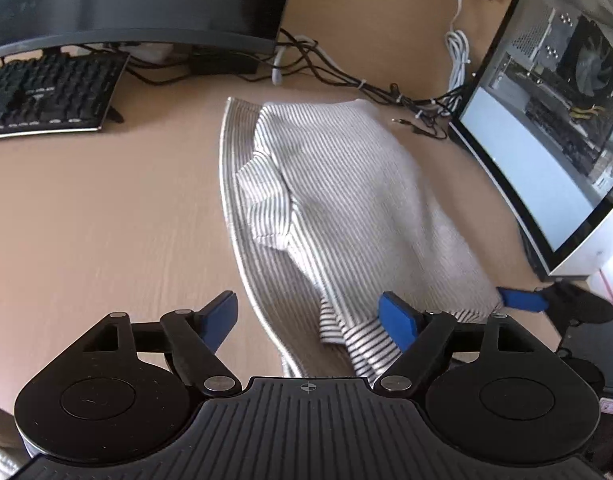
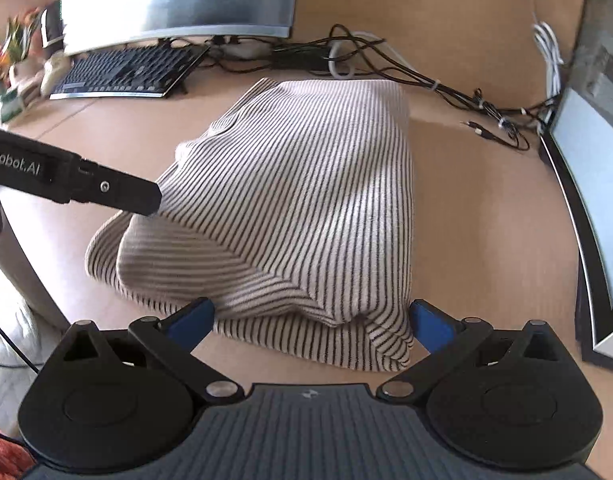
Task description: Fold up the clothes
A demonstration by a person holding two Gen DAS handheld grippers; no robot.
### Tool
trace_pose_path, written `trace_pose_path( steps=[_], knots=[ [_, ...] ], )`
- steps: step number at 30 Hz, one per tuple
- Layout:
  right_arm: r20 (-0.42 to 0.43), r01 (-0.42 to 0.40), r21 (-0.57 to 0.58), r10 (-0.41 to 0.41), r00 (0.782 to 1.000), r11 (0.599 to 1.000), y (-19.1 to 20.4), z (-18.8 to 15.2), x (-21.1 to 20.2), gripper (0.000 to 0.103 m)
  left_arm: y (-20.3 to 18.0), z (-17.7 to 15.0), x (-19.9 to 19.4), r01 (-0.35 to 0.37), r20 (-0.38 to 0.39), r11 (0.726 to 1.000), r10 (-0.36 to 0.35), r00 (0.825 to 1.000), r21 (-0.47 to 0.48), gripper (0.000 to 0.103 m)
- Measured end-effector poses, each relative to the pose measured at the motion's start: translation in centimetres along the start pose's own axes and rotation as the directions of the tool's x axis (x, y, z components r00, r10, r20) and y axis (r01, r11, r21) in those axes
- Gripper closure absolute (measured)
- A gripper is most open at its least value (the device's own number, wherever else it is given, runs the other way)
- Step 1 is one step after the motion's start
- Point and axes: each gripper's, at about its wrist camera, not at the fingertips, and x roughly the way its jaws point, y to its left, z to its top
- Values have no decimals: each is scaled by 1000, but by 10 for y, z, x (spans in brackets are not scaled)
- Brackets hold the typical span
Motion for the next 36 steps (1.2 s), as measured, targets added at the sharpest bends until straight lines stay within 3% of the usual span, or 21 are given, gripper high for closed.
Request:
trace_pose_path(
  steps=[2,6,12,18,23,27,30,36],
  knots=[
    [-9,-14,9,14,1000,1000,-4,-1,0,0,2,0,-1,-10,0,1000,10,1000,-6,17],
    [-18,-85,142,89,996,986,-27,0,0,0,9,1,-6,-25,8,999,25,1000,-31,14],
    [84,-113,160,101,991,981,-37,14,-10,0,18,8,-14,-28,31,997,30,999,-69,11],
    [38,-105,167,100,994,980,-43,33,-10,0,25,16,-22,-125,66,990,128,990,-61,8],
    [42,-119,93,116,992,989,-39,32,-15,0,37,15,-22,-217,35,972,221,975,-85,8],
    [70,-73,12,72,995,997,-20,34,-7,0,32,14,-16,-256,21,965,258,966,-63,8],
    [25,-51,-37,52,998,998,-8,34,12,0,26,15,-15,-265,28,963,266,964,-43,6],
    [54,-48,-41,51,997,998,-5,15,9,0,19,16,-18,-263,40,965,264,964,-19,5]
  ],
)
